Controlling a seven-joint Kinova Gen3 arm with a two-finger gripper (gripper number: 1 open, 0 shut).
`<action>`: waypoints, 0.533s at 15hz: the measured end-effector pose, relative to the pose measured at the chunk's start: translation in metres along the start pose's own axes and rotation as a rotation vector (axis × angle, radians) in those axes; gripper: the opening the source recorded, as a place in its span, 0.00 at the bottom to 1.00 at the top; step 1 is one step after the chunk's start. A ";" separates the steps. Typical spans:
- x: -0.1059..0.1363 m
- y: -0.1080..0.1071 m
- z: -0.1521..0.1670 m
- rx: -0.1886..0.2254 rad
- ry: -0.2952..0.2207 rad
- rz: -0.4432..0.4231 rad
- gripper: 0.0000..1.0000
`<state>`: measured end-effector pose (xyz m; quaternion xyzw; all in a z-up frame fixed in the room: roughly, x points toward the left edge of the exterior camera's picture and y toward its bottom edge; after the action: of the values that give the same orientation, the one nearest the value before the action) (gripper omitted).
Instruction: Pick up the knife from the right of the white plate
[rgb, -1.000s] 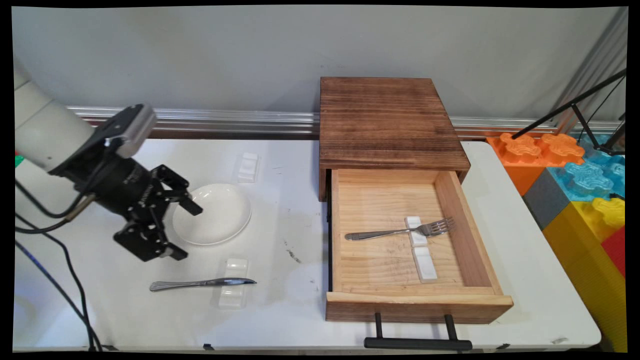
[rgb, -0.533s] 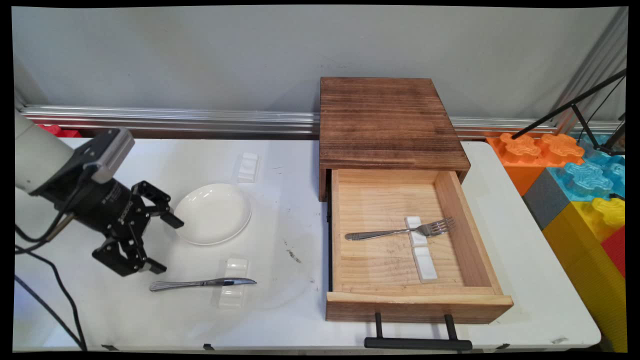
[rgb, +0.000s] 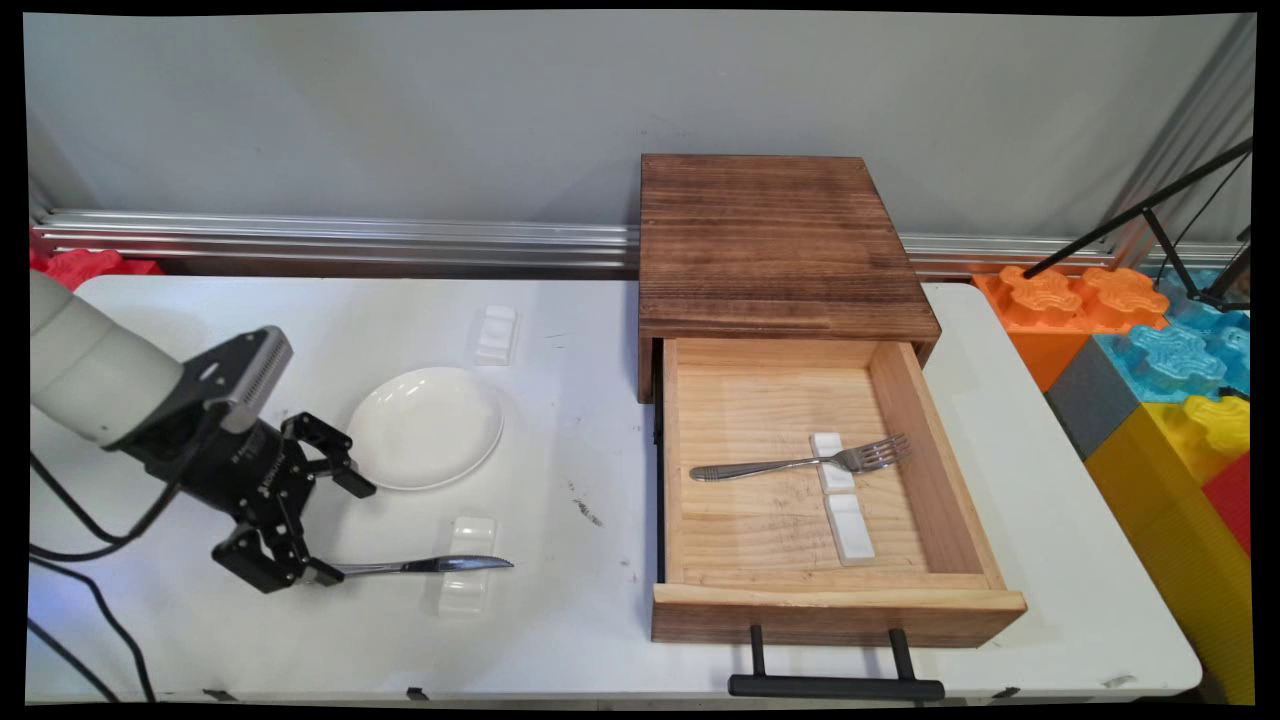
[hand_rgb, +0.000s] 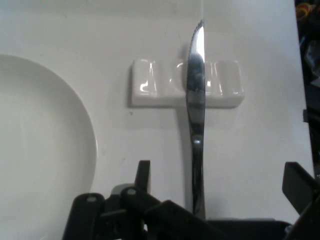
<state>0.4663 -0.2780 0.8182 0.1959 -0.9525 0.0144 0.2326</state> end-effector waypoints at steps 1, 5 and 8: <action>-0.002 -0.001 0.005 -0.002 0.002 0.003 1.00; -0.010 -0.007 0.022 -0.005 0.014 0.015 1.00; -0.017 -0.011 0.030 -0.008 0.019 0.028 1.00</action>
<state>0.4716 -0.2854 0.7828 0.1815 -0.9530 0.0157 0.2421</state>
